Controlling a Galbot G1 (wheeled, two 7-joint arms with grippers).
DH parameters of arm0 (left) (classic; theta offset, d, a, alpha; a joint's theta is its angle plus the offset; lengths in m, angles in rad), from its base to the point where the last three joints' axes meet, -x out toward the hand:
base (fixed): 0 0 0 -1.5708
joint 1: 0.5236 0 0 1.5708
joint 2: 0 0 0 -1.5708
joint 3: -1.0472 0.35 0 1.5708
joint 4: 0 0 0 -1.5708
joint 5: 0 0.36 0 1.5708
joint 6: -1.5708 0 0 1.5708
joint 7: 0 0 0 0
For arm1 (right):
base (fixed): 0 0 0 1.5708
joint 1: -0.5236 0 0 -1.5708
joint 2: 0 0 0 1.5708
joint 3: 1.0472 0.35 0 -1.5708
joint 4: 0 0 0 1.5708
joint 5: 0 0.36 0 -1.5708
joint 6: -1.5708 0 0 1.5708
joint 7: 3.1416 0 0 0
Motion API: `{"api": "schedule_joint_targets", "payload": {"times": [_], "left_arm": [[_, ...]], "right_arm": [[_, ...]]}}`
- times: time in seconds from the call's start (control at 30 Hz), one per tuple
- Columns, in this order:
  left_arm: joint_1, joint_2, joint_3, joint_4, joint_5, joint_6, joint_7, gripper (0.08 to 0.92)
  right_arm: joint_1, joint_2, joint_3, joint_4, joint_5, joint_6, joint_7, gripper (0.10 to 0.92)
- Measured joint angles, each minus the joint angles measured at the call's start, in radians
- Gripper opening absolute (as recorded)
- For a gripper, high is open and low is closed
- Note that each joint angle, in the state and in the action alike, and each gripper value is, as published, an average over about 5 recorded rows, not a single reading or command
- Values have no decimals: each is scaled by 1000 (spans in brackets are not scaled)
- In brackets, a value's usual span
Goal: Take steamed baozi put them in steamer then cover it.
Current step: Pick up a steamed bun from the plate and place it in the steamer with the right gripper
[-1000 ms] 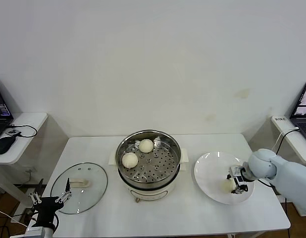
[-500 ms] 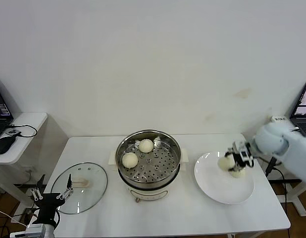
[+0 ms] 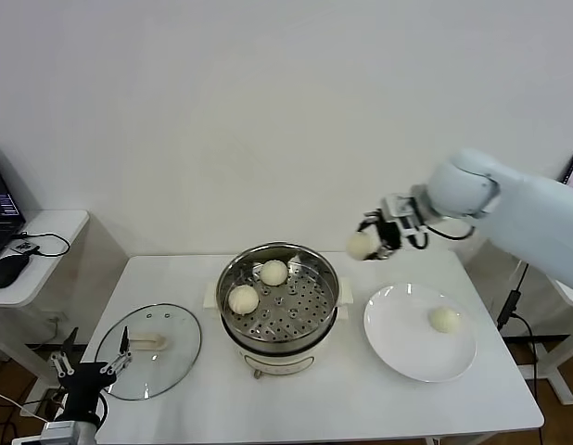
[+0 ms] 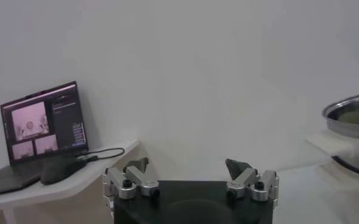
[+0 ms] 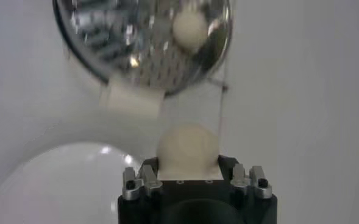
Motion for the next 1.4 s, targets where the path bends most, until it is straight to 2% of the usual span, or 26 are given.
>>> {"api": "schedule_joint_targets", "payload": {"times": [0.27,0.63,1.27,1.4], "left_arm": [[0,-11,-16,-6,-6,-2,0,823],[4,-16,-25,3,-13,-17,-3,823],[-1,-21,-22,13,-15,-24,-9,823],[-1,-22,-20,13,-13,-24,-10,823]], "right_arm": [[13,164,-94,-38,-5,110,23,619],[-1,320,-184,-81,-98,278,13,619],[-9,388,-250,-65,-184,420,-30,628],[-10,387,-255,-58,-187,428,-33,669]]}}
